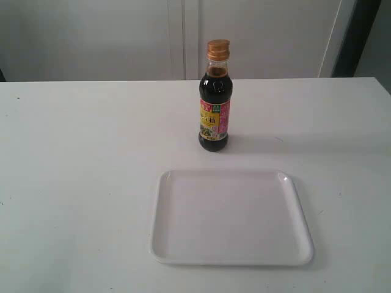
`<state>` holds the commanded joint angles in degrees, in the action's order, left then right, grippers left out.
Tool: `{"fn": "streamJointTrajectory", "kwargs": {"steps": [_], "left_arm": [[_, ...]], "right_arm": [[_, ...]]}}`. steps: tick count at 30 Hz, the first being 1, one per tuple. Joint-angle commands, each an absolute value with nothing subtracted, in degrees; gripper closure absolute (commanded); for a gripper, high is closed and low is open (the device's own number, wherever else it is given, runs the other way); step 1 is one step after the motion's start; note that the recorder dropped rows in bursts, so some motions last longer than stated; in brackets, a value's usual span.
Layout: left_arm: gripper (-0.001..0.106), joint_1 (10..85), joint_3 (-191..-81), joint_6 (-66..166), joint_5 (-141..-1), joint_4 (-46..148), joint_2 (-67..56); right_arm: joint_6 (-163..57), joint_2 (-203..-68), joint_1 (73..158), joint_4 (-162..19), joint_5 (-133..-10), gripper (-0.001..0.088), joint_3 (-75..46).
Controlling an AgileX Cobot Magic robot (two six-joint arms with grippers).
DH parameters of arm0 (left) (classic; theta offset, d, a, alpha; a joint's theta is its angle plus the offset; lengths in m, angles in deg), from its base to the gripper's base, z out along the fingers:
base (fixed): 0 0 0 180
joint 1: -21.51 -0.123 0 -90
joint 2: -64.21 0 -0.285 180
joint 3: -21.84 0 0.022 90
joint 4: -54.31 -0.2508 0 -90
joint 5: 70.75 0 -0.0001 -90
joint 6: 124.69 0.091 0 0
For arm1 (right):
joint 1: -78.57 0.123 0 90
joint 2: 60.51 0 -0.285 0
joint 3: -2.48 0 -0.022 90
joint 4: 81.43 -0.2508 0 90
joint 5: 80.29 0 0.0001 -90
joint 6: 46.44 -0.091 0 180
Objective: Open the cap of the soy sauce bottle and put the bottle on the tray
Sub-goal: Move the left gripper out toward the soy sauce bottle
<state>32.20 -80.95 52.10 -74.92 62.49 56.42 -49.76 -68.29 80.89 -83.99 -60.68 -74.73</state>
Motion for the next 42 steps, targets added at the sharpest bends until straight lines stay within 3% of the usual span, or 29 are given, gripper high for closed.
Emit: {"fn": "streamJointTrajectory", "kwargs": {"steps": [9, 14, 23, 30, 42], "left_arm": [[0.105, 32.2, -80.95, 48.35, -91.63, 63.06, 56.42], [0.105, 32.2, -83.55, 48.1, -91.72, 62.79, 51.6], [0.105, 32.2, -99.42, 46.66, -91.72, 54.0, 25.63], [0.105, 32.2, -108.77, 21.99, -100.42, 26.39, 9.98], [0.105, 37.23, -115.43, 18.83, -110.35, 16.01, -3.37]], "right_arm": [[-49.76, -68.29, 80.89, -83.99, -60.68, 0.0868, -74.73], [-49.76, -68.29, 80.89, -83.99, -60.68, 0.0868, -74.73], [-49.76, -68.29, 80.89, -83.99, -60.68, 0.0868, -74.73], [-49.76, -68.29, 80.89, -83.99, -60.68, 0.0868, -74.73], [-49.76, -68.29, 80.89, -83.99, -60.68, 0.0868, -74.73]]}}
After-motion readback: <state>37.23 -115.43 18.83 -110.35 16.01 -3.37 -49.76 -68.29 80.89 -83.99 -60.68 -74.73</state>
